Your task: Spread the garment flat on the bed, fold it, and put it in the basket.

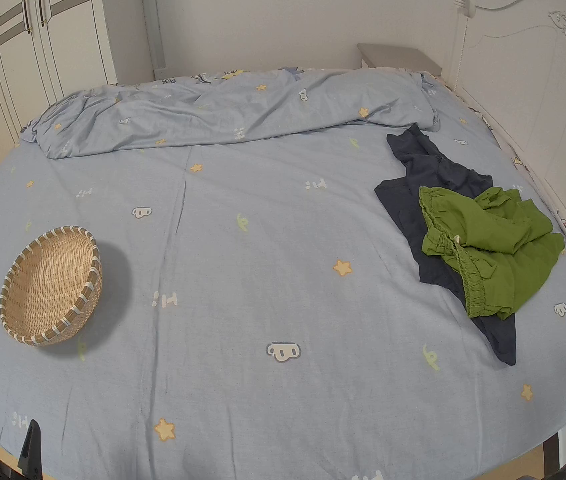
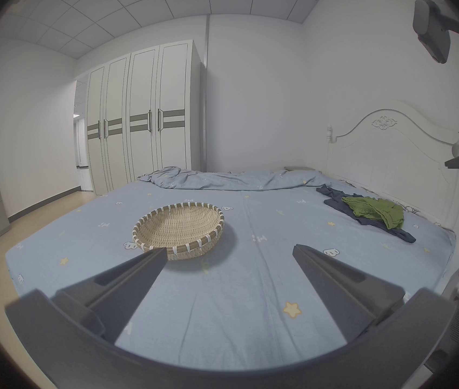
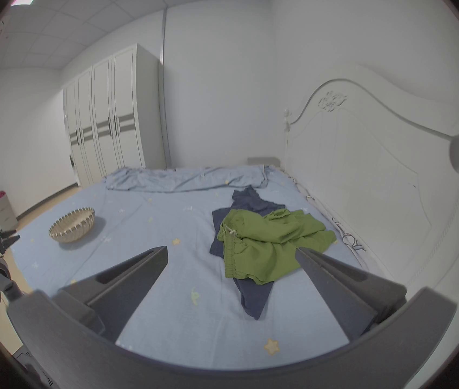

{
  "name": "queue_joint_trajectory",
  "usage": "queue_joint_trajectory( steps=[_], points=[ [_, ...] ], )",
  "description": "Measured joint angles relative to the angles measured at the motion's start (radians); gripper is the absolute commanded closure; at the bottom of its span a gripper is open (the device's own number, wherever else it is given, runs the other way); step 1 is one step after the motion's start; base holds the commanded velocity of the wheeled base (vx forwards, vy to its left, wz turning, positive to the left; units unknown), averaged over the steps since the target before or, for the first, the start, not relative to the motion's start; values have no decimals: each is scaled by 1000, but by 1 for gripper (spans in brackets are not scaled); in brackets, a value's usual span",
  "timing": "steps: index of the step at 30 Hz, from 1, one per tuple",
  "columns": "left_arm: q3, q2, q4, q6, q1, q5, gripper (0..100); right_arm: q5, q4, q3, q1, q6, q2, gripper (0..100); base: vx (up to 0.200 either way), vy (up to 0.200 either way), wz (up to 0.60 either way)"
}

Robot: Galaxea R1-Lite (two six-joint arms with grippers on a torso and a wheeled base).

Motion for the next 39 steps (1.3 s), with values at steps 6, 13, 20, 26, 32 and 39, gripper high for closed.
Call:
queue_joint_trajectory(
  steps=[6, 13, 20, 26, 32, 39],
  points=[
    [0, 0, 0, 0, 0, 0, 0, -32, -47, -93, 31, -44, 284, 0, 0, 0, 0],
    [0, 0, 0, 0, 0, 0, 0, -77, -78, -262, 76, -76, 618, 0, 0, 0, 0],
    [0, 0, 0, 0, 0, 0, 0, -113, -98, -493, 123, -98, 963, 0, 0, 0, 0],
    [0, 0, 0, 0, 0, 0, 0, -145, -114, -685, 180, -104, 1263, 0, 0, 0, 0],
    [0, 0, 0, 0, 0, 0, 0, -213, -129, -870, 219, -103, 1501, 0, 0, 0, 0],
    [0, 0, 0, 0, 0, 0, 0, -234, -135, -951, 207, -101, 1611, 0, 0, 0, 0]
  ],
)
